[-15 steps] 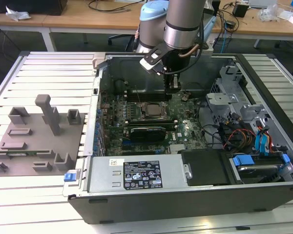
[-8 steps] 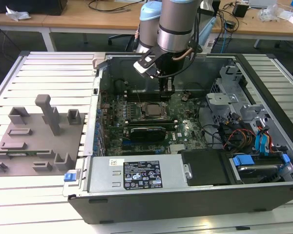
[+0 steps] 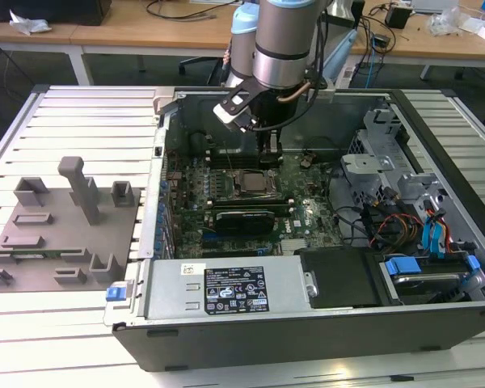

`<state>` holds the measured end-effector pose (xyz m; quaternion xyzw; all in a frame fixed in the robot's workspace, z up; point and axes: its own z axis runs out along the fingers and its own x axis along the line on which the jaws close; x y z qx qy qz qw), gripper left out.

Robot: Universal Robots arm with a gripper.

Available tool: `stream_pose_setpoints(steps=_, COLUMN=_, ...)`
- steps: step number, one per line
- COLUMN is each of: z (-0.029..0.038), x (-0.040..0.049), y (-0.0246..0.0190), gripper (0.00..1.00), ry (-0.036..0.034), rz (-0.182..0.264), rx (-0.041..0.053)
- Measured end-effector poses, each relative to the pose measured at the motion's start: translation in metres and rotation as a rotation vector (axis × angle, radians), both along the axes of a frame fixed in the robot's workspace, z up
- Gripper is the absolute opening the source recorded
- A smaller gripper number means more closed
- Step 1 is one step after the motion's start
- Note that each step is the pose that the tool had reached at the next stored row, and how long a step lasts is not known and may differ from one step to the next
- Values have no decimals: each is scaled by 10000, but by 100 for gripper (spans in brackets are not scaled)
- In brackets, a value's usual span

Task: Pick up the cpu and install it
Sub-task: 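Close the cpu cover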

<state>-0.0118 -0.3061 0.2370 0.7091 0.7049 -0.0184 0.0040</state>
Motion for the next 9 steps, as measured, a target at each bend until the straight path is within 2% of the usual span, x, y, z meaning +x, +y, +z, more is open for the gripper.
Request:
stream_pose_setpoints(steps=7, z=-1, x=-26, y=-4, gripper=11, ry=0, rz=2, rx=1)
stream_pose_setpoints(steps=9, z=-1, x=-26, y=-4, gripper=11, ry=-1, rz=128, rx=1)
